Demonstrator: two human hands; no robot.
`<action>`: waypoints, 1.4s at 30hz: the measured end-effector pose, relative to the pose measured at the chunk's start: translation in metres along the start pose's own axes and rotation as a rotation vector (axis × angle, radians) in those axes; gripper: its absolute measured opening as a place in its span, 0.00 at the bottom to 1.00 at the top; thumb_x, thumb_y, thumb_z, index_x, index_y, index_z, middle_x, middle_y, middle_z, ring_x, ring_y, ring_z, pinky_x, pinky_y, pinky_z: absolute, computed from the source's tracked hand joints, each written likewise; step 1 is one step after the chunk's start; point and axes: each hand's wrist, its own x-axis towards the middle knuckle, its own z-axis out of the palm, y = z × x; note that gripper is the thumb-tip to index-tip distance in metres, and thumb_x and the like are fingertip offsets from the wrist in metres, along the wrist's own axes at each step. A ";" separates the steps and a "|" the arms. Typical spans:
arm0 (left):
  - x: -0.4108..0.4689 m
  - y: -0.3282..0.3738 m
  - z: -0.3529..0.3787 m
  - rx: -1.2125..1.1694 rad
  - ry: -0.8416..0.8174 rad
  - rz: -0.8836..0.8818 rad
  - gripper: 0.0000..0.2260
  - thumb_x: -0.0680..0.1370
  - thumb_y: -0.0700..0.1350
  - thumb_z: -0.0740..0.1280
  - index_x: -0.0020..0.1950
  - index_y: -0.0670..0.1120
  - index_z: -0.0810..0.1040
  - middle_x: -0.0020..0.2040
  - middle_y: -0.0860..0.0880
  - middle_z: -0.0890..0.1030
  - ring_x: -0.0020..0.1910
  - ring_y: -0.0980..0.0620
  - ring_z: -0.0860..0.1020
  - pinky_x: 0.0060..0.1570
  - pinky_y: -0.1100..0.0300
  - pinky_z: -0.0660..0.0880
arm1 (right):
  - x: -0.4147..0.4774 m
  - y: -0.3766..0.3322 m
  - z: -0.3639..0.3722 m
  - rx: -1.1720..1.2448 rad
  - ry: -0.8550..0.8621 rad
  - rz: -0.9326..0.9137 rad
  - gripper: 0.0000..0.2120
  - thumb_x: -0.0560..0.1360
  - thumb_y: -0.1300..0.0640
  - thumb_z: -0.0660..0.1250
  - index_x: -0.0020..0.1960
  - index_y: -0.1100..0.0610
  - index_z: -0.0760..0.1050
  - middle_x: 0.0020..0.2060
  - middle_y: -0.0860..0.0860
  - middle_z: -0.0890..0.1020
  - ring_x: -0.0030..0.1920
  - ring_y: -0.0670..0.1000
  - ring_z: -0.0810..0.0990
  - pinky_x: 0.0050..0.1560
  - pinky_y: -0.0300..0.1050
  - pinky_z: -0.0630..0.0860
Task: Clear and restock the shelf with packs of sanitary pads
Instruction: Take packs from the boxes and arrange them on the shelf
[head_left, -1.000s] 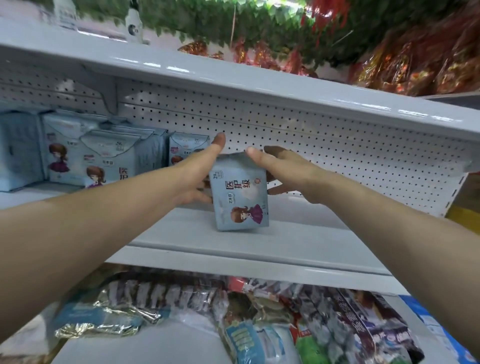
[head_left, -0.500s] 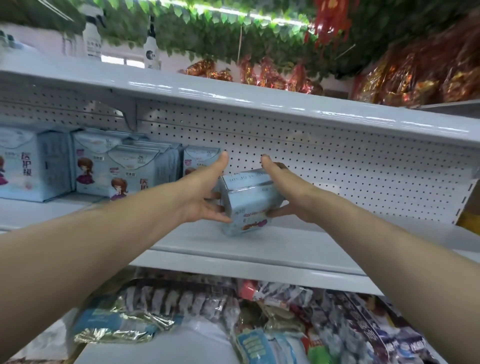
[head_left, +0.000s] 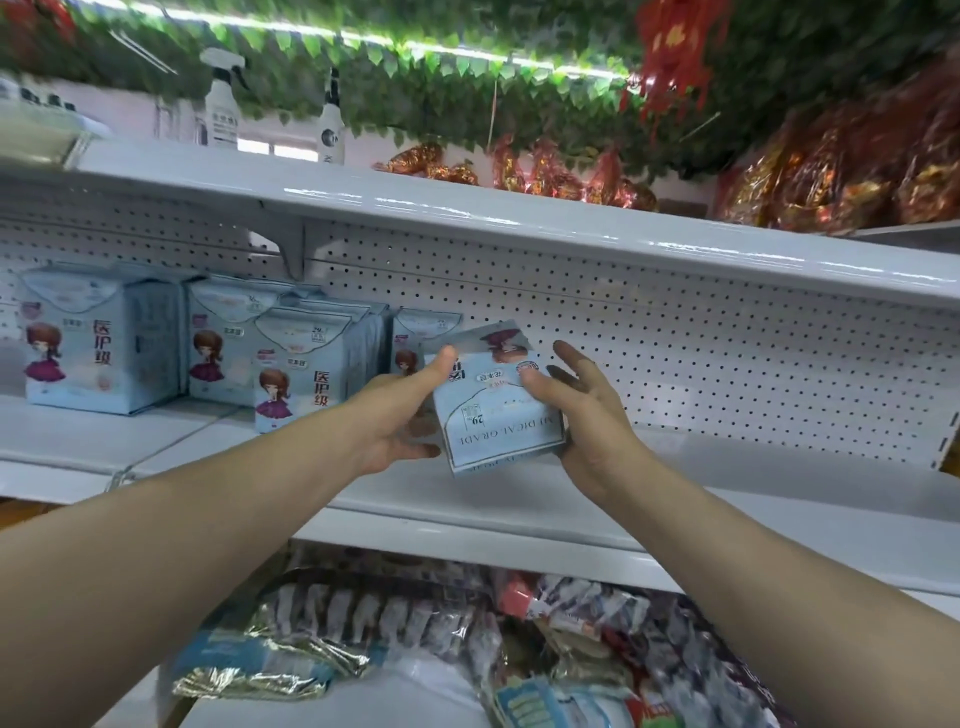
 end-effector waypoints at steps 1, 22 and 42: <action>-0.001 0.001 -0.002 -0.004 -0.026 -0.012 0.19 0.74 0.58 0.72 0.57 0.45 0.81 0.50 0.45 0.87 0.52 0.44 0.84 0.51 0.45 0.81 | 0.000 0.002 0.000 -0.013 -0.040 0.005 0.35 0.72 0.61 0.76 0.75 0.46 0.67 0.65 0.49 0.73 0.59 0.50 0.80 0.55 0.57 0.81; 0.036 -0.019 0.006 -0.263 0.106 0.133 0.31 0.68 0.44 0.81 0.65 0.42 0.69 0.54 0.42 0.84 0.49 0.44 0.85 0.49 0.45 0.82 | 0.020 0.046 0.013 0.041 -0.059 0.237 0.28 0.64 0.52 0.79 0.62 0.57 0.80 0.51 0.54 0.87 0.54 0.53 0.84 0.50 0.53 0.83; 0.093 0.132 -0.034 1.599 -0.296 0.368 0.46 0.63 0.68 0.76 0.77 0.57 0.63 0.76 0.58 0.65 0.74 0.53 0.64 0.76 0.48 0.60 | 0.118 -0.035 0.063 -0.992 -0.287 -0.101 0.26 0.65 0.50 0.83 0.58 0.53 0.77 0.50 0.48 0.83 0.49 0.45 0.80 0.43 0.38 0.77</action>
